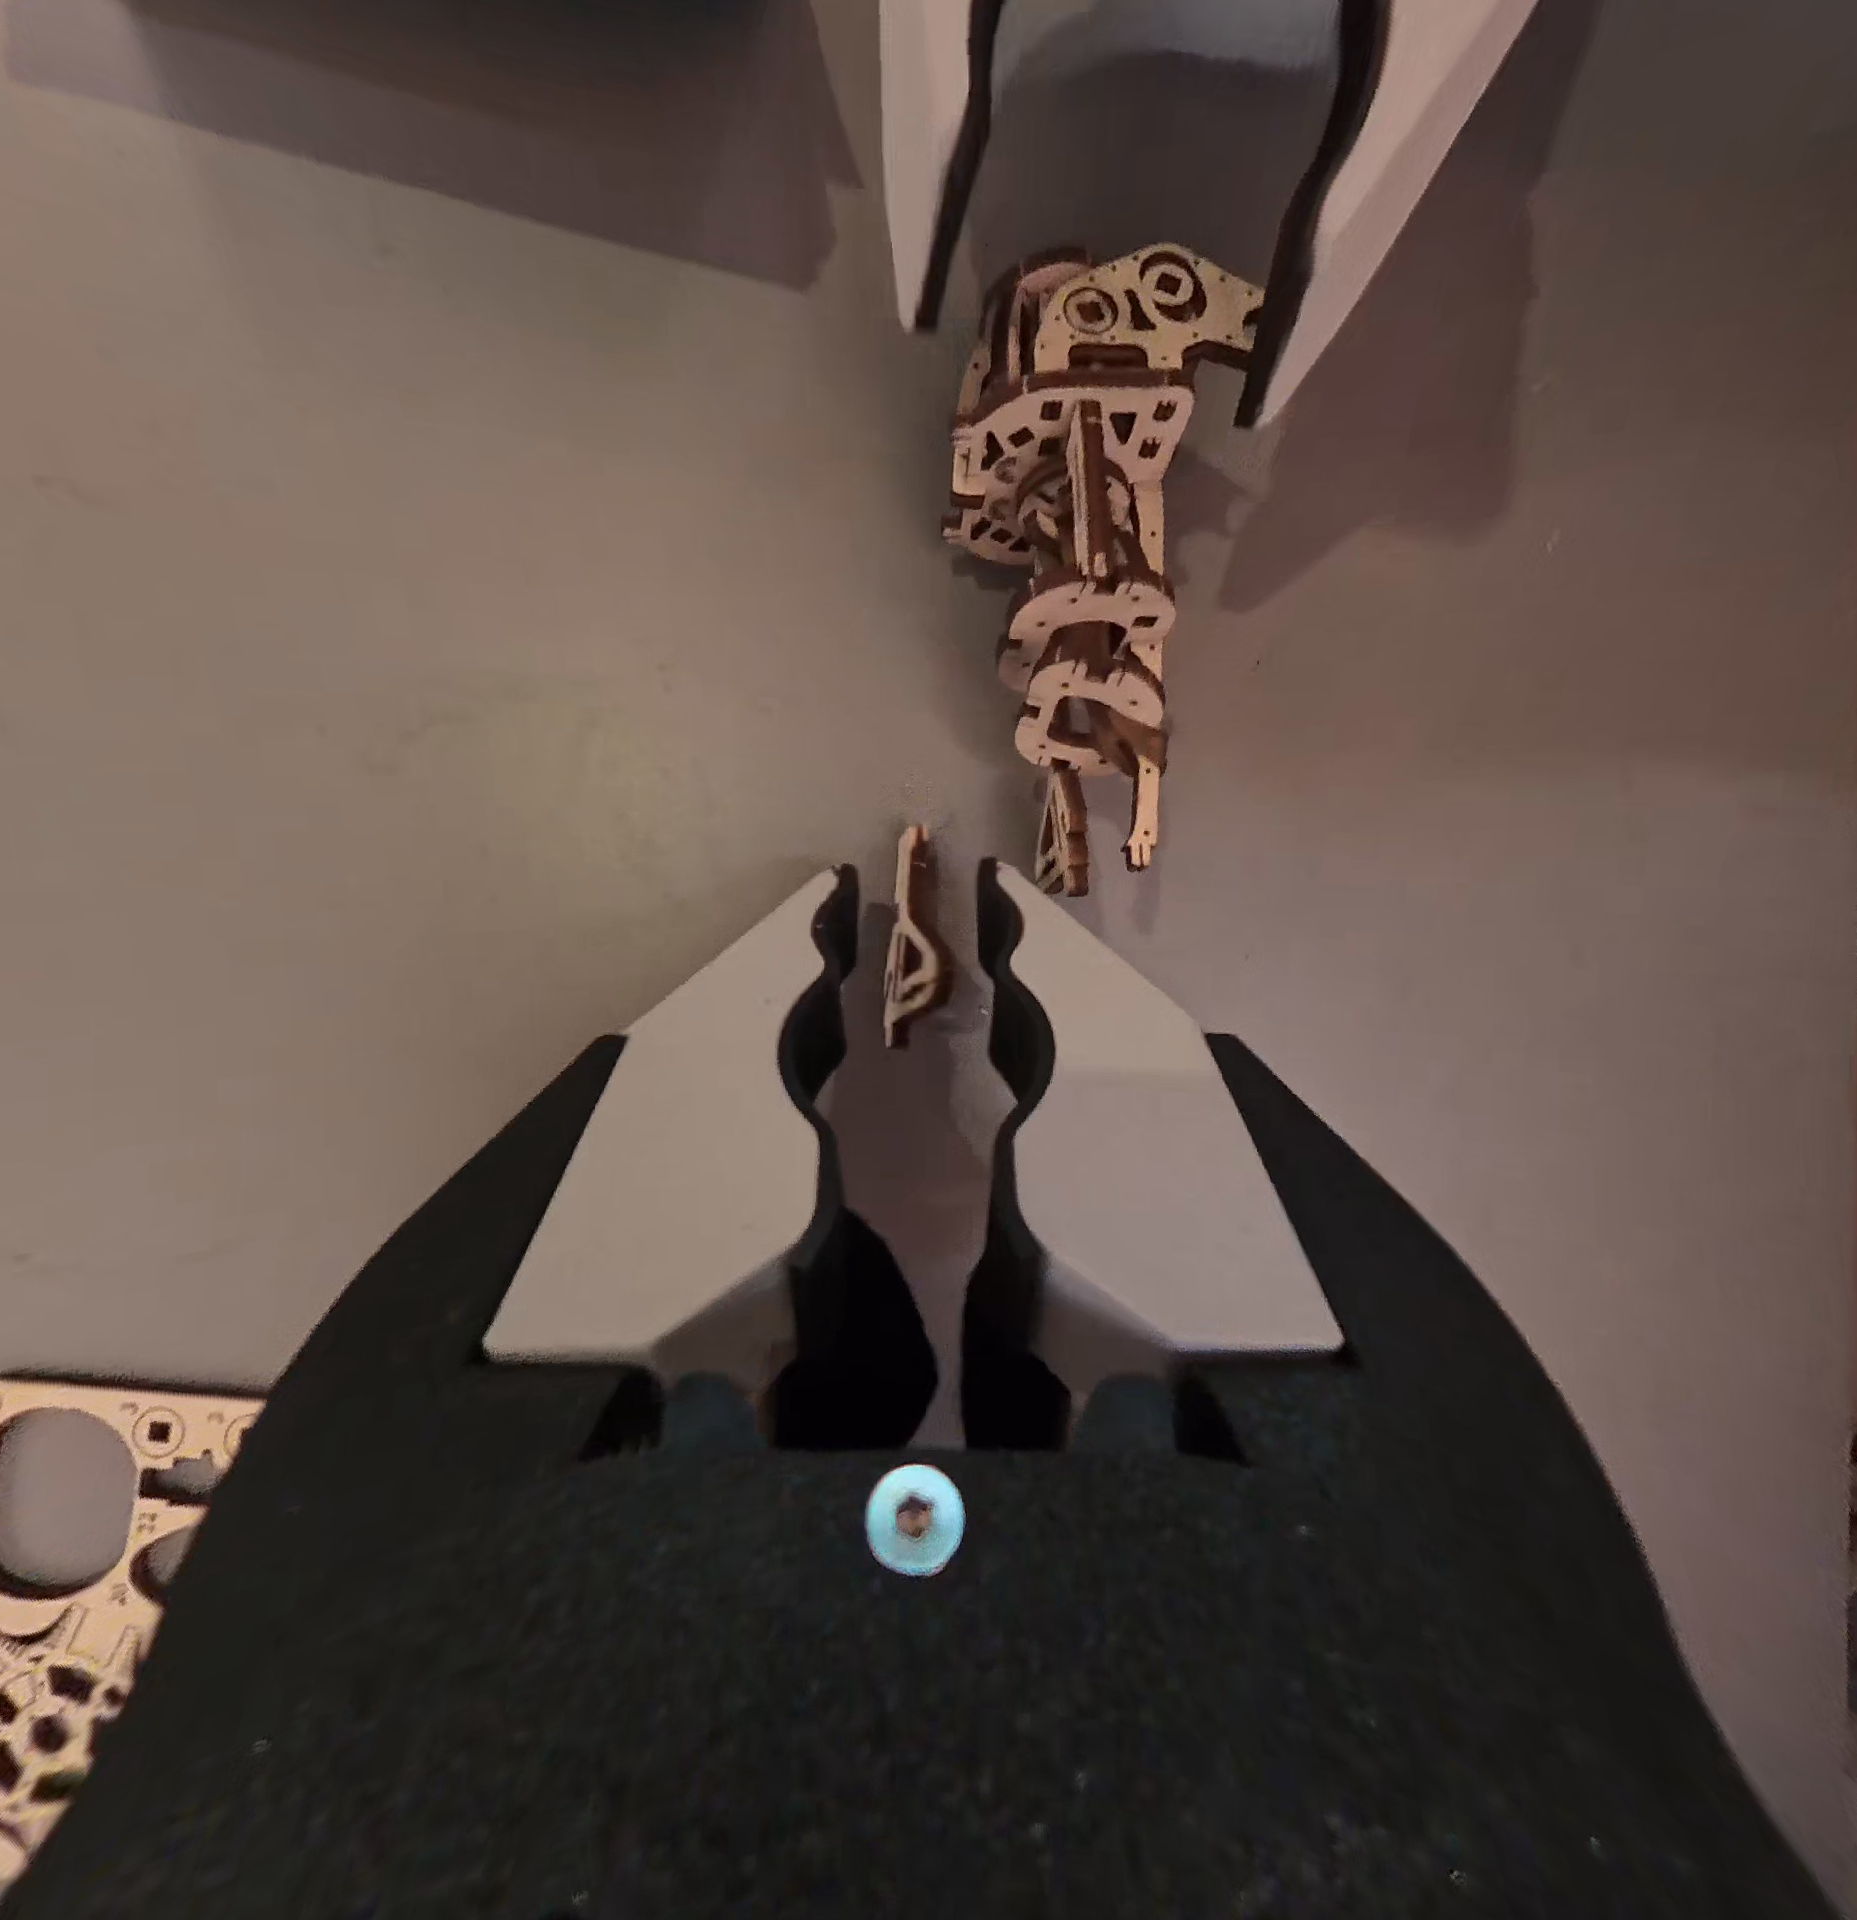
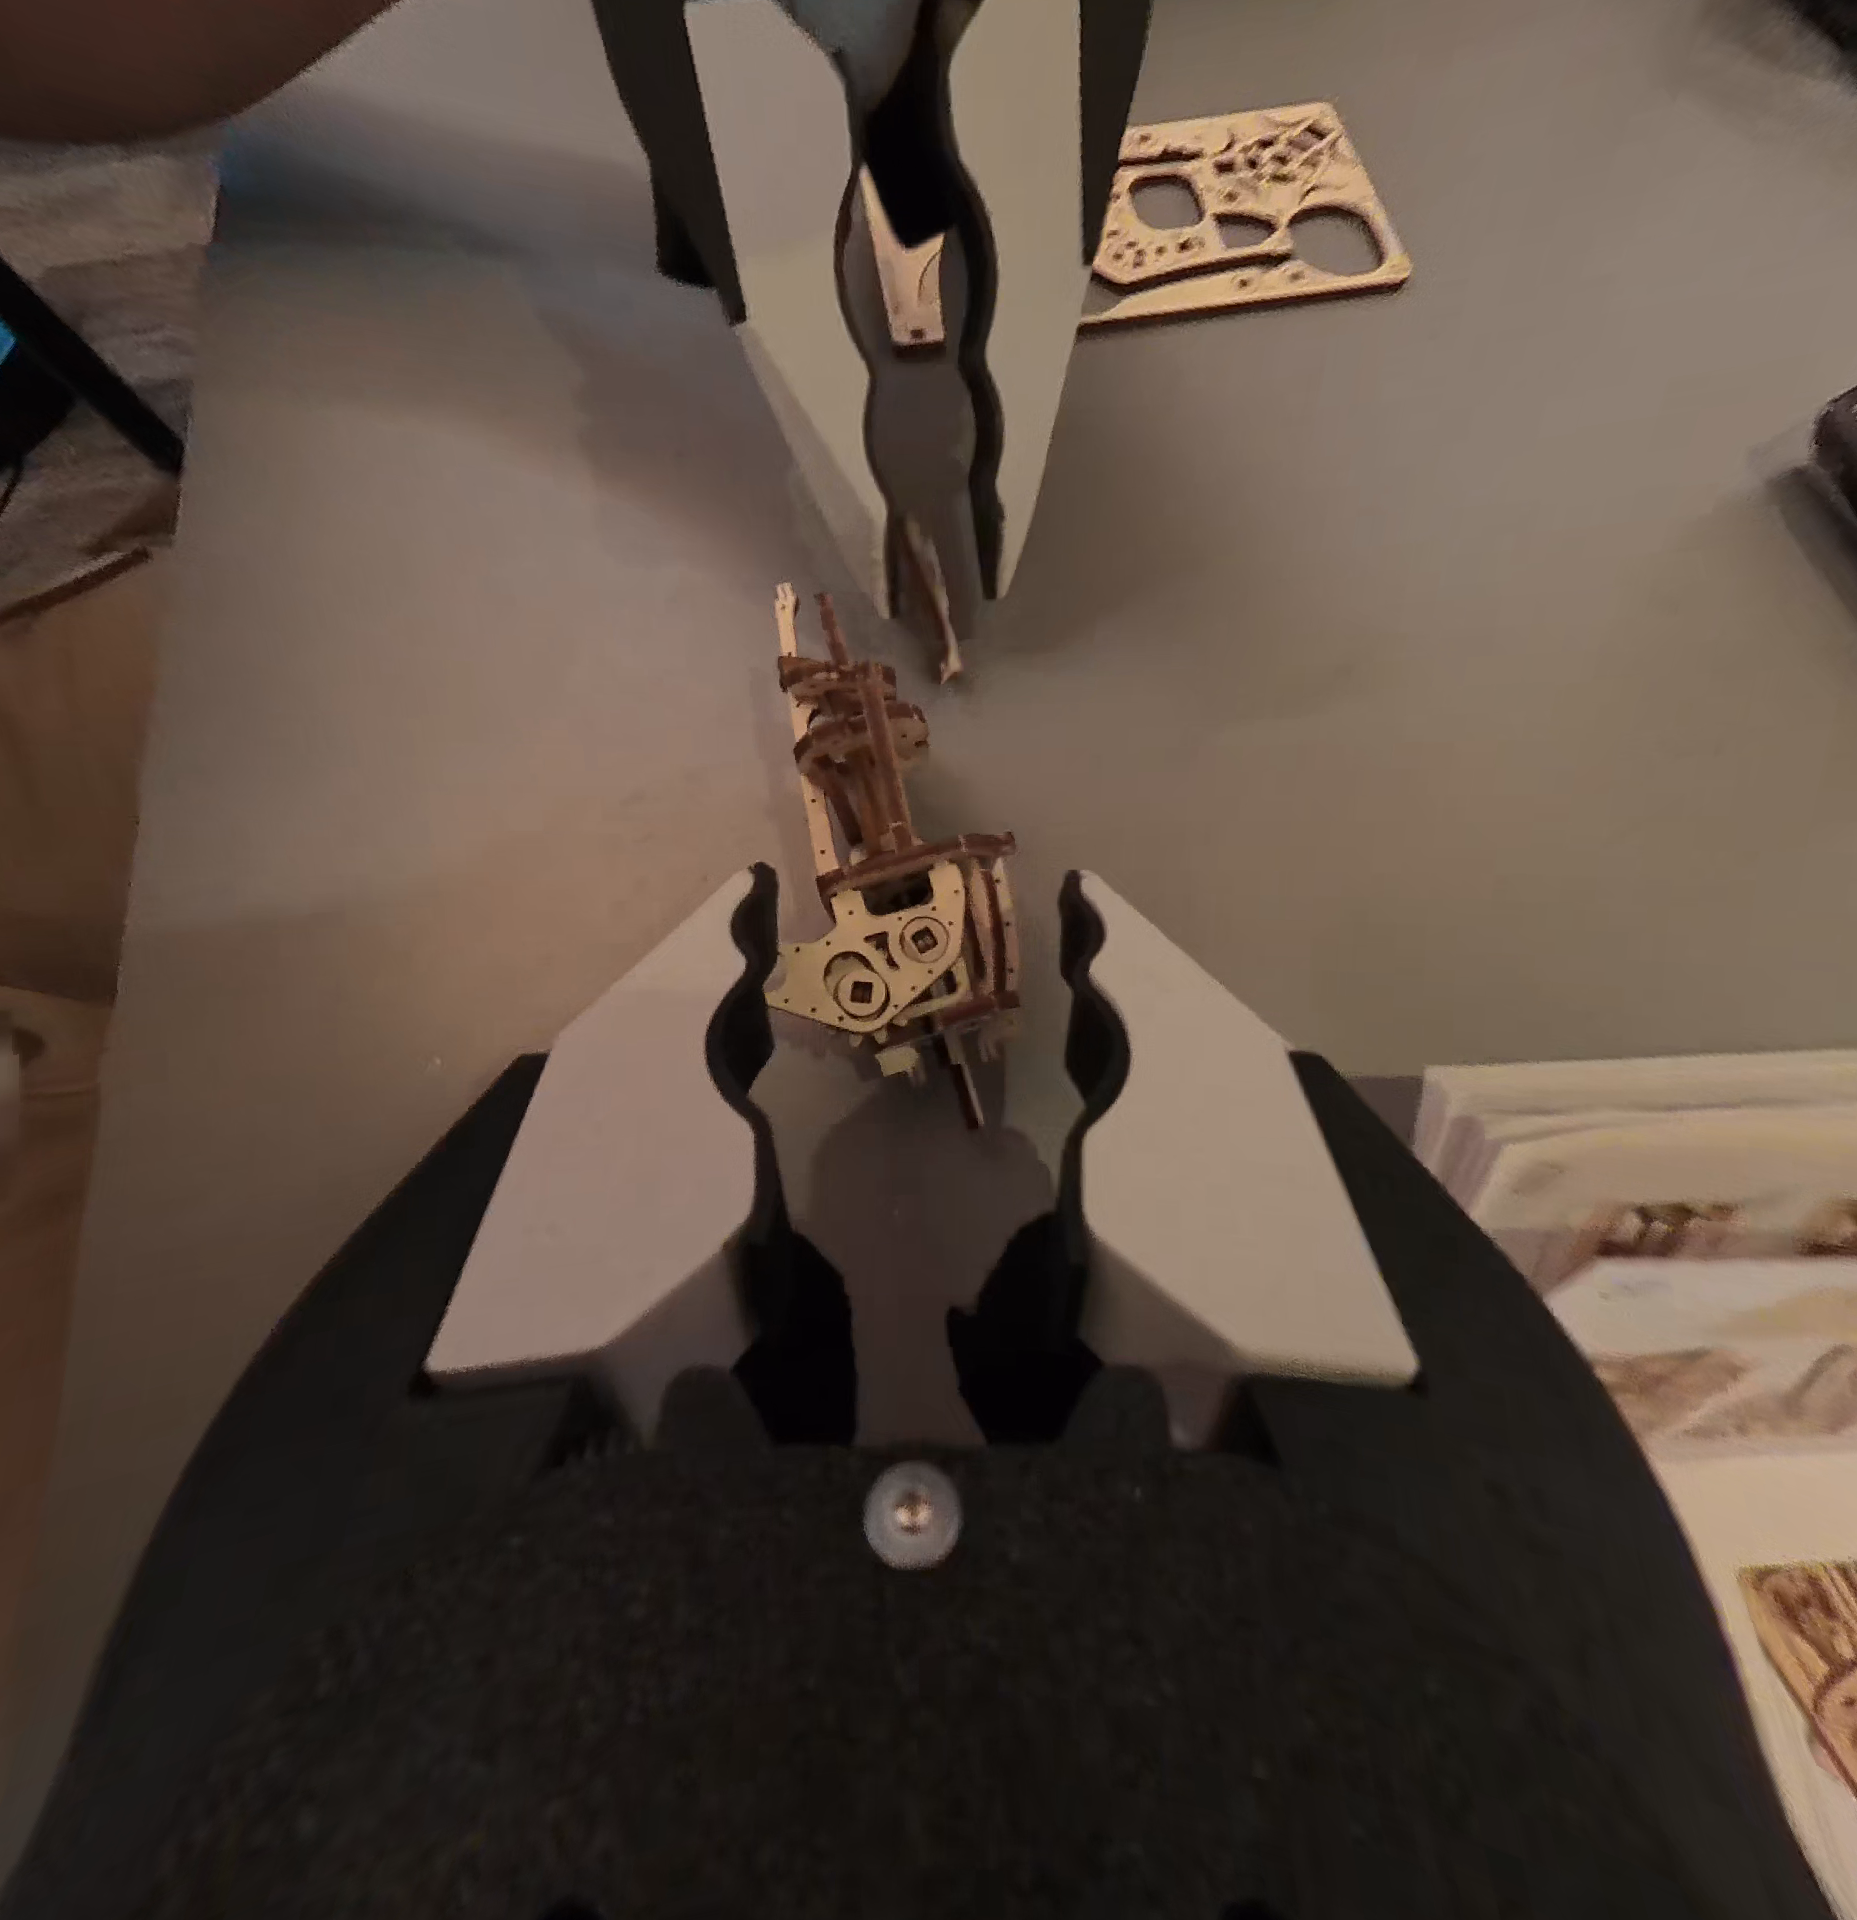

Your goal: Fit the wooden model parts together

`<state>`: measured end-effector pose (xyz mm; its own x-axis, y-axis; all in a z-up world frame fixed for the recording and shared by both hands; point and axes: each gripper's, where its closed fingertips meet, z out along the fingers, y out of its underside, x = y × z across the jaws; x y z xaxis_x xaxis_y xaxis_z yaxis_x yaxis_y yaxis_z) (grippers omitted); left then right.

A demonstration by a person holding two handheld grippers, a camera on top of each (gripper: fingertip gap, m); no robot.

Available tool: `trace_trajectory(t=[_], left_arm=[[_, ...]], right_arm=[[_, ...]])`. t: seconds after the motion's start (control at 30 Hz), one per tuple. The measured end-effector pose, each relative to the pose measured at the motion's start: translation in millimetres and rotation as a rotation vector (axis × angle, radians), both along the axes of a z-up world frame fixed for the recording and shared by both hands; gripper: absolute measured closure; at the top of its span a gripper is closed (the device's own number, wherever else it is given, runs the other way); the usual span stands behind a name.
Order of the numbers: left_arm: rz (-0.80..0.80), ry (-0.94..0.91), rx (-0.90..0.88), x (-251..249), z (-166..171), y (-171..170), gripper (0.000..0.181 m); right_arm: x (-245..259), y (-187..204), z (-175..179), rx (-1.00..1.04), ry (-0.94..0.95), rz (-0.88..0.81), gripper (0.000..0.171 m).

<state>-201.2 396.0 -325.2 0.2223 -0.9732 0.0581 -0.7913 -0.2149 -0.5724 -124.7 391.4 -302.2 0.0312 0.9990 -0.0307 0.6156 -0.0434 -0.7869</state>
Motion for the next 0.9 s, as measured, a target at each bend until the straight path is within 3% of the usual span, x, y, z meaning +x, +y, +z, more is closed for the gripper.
trace_trajectory(t=[0.17, 0.27, 0.33, 0.43, 0.53, 0.73, 0.9], left_arm=[[0.143, -0.064, 0.021, -22, 21, 0, 0.151], [0.394, -0.183, 0.056, -43, 41, -1, 0.152], [0.578, -0.220, 0.042, -54, 37, -13, 0.146], [0.794, -0.139, 0.095, -72, 10, -36, 0.153], [0.884, -0.084, 0.106, -74, -15, -56, 0.151], [1.006, -0.197, 0.138, -74, -13, -54, 0.127], [1.026, -0.173, 0.159, -74, -14, -48, 0.124]], right_arm=[[15, 7, 36, -0.003, 0.108, -0.108, 0.117], [32, 8, 48, -0.056, 0.146, -0.233, 0.116], [46, 7, 44, -0.093, 0.171, -0.349, 0.115], [64, -5, 20, -0.135, 0.171, -0.531, 0.111], [69, -29, -7, -0.136, 0.140, -0.611, 0.107], [69, -35, -25, -0.091, 0.069, -0.677, 0.102], [65, -35, -33, -0.047, -0.004, -0.651, 0.101]])
